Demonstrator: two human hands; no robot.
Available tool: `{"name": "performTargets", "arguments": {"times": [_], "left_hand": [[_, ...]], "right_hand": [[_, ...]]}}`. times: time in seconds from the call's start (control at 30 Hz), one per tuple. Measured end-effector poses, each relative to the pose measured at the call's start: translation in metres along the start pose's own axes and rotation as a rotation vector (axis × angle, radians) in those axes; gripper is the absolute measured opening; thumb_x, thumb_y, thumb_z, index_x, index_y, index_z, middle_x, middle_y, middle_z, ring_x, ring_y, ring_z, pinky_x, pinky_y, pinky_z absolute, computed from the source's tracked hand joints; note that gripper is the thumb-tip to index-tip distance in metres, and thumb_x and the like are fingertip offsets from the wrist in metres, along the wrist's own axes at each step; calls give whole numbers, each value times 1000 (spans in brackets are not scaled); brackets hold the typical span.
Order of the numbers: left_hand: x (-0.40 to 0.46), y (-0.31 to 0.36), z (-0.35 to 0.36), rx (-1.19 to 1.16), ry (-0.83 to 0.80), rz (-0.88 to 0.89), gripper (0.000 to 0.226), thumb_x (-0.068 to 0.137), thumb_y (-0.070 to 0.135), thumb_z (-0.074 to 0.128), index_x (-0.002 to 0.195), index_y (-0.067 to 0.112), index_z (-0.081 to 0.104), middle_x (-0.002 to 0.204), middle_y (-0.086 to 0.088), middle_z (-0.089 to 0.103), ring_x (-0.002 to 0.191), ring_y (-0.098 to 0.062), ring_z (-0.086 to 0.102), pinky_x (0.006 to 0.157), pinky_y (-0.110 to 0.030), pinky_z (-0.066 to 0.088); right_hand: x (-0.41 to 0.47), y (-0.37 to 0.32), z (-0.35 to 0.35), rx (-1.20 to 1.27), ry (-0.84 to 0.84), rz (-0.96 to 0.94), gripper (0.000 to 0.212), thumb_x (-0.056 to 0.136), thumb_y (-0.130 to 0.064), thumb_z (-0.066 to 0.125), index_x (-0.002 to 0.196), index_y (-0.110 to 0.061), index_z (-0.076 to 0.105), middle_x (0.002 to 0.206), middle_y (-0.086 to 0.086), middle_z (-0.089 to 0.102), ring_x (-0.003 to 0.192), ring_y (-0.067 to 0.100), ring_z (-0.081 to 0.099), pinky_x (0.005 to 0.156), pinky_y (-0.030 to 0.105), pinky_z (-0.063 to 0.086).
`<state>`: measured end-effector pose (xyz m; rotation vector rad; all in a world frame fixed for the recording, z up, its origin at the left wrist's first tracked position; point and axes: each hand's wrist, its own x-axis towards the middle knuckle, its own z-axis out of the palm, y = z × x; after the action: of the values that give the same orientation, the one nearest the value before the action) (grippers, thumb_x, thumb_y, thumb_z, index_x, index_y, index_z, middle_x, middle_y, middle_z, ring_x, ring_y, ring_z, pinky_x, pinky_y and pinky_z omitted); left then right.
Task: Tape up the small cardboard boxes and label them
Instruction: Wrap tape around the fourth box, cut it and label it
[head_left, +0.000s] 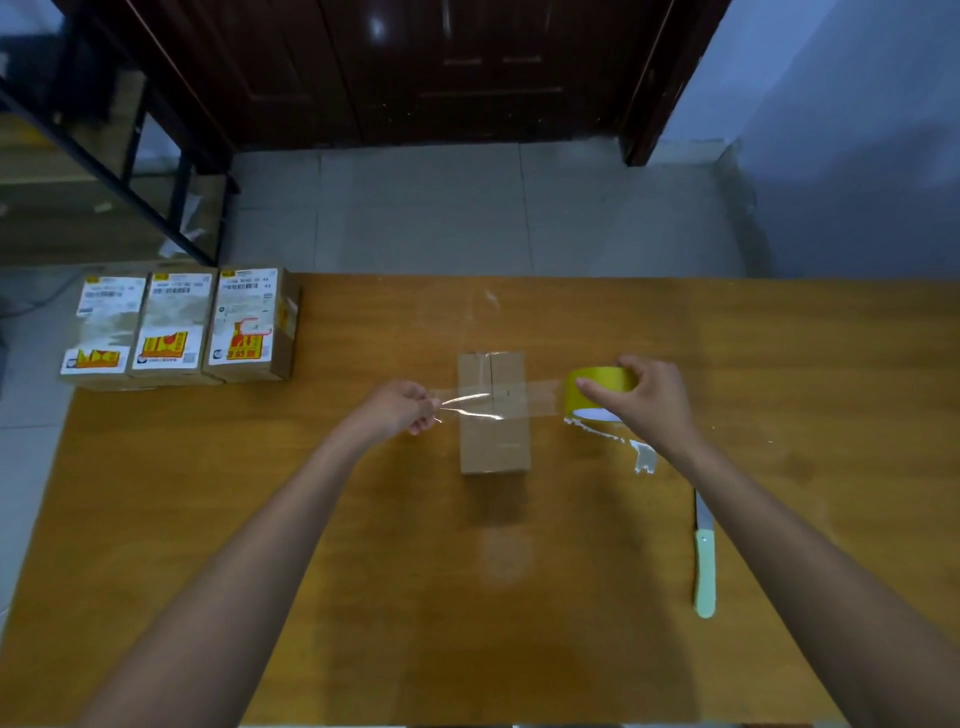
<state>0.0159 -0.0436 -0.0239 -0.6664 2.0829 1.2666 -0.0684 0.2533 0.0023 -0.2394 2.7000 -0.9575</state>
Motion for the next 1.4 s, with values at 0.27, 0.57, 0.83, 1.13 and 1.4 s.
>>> {"name": "performTargets", "arguments": {"times": [0.27, 0.57, 0.83, 1.13, 1.4], "left_hand": [[17, -12, 11, 55, -11, -56, 23, 101, 19, 50, 81, 9, 58, 81, -3, 61, 64, -15, 54, 69, -29, 45], [24, -13, 45, 204, 124, -38, 34, 104, 22, 36, 90, 5, 62, 111, -18, 65, 94, -31, 60, 80, -33, 48], [-7, -13, 46, 333, 495, 10, 18, 95, 13, 47, 91, 2, 60, 116, -21, 57, 116, -35, 51, 82, -36, 41], [-39, 9, 110, 97, 601, 232, 82, 86, 34, 70, 145, -5, 28, 150, -20, 30, 139, -31, 31, 114, -34, 28], [-41, -13, 113, 81, 589, 194, 109, 71, 54, 78, 150, 3, 23, 153, -12, 29, 141, -26, 32, 111, -34, 34]], "right_hand": [[-1, 3, 11, -6, -14, 39, 56, 76, -48, 75, 76, 7, 61, 59, 18, 49, 53, 29, 42, 53, 43, 40], [-8, 2, 23, 43, 10, 40, 43, 78, -45, 75, 70, -12, 49, 55, -6, 37, 53, 9, 33, 48, 23, 25], [-13, 8, 22, 85, 21, 78, 42, 77, -47, 75, 91, -10, 63, 77, 1, 59, 79, 19, 54, 65, 17, 34], [-22, 5, 11, 72, 35, 34, 39, 79, -49, 73, 68, -30, 41, 63, -18, 32, 60, 2, 34, 58, 19, 27], [-27, 11, 12, 66, 69, 61, 70, 76, -52, 74, 119, 2, 64, 103, 9, 67, 101, 18, 60, 84, 27, 44]]}}
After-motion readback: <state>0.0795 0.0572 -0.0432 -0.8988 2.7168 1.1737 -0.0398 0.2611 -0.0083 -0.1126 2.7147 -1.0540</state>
